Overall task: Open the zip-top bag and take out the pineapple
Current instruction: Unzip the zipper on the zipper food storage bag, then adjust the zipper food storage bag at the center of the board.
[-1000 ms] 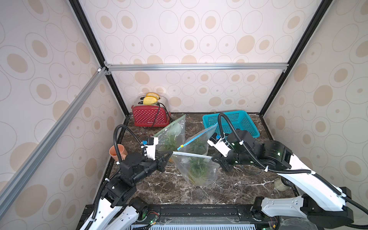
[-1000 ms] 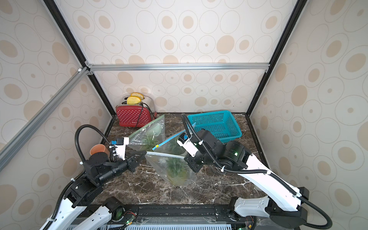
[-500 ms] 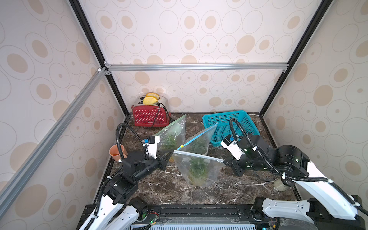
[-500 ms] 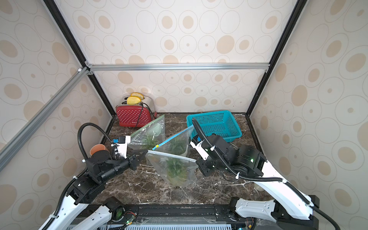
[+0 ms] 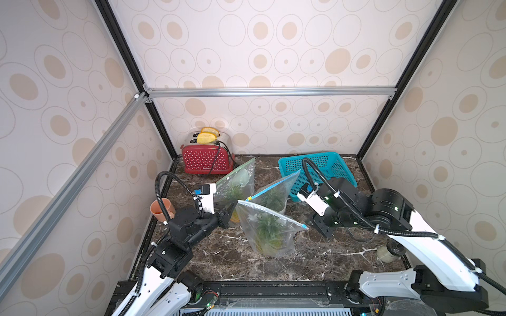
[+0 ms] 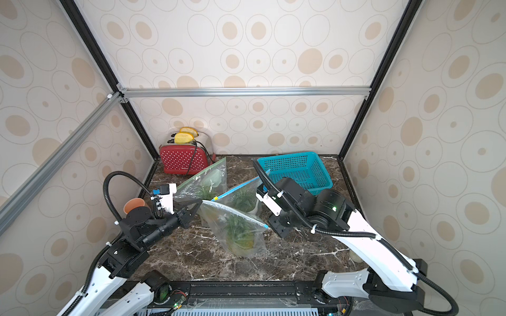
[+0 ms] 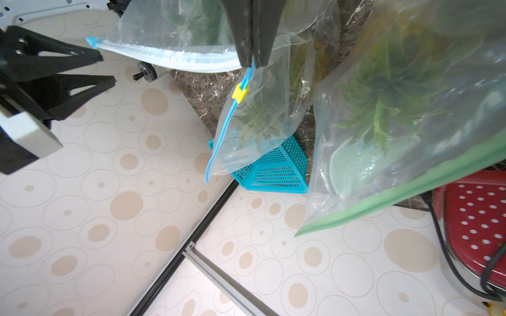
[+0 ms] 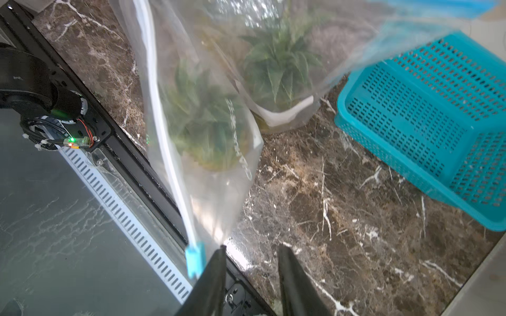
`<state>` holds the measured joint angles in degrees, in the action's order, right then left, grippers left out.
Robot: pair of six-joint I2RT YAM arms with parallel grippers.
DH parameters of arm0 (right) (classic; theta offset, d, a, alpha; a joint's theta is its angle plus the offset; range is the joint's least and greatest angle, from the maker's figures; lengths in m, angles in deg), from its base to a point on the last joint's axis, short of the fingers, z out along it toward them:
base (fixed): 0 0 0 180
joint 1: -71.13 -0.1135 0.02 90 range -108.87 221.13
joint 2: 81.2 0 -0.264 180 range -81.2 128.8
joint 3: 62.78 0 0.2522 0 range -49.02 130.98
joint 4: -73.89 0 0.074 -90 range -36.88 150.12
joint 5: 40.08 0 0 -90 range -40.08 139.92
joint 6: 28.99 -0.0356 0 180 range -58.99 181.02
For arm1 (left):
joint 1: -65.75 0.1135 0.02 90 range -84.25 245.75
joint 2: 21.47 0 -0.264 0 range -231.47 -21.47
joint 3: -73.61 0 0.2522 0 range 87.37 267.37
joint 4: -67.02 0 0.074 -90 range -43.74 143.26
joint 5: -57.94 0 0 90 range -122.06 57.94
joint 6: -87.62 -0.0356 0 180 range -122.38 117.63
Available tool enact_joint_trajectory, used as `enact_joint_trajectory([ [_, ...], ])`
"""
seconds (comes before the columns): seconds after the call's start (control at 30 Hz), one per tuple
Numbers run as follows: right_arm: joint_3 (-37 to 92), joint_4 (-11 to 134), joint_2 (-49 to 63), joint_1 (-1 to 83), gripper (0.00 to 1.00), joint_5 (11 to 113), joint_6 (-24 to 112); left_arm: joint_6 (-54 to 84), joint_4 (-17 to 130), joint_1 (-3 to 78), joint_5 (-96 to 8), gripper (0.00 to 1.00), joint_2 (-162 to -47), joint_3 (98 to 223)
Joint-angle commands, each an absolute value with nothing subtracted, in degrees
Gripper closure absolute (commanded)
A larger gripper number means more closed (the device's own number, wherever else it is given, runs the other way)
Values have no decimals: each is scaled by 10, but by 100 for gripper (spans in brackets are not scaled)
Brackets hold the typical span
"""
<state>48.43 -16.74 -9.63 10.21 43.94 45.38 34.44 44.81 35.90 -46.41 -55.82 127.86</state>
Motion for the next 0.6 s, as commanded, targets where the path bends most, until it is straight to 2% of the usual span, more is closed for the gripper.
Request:
enact_joint_trajectory([
  [0.0, 520, -125, -55, 104, 64, 451, 504, 370, 536, 364, -496, 95, -558, 1275],
  [0.13, 565, -112, -1, 110, 63, 463, 527, 373, 536, 364, -502, 72, -549, 1277],
  [0.27, 588, -107, 32, 129, 63, 494, 538, 367, 507, 364, -507, 54, -543, 1297],
  [0.37, 591, -107, 49, 138, 63, 527, 544, 364, 485, 364, -514, 48, -547, 1308],
  [0.57, 590, -105, 62, 139, 60, 634, 557, 366, 466, 364, -512, 47, -549, 1303],
])
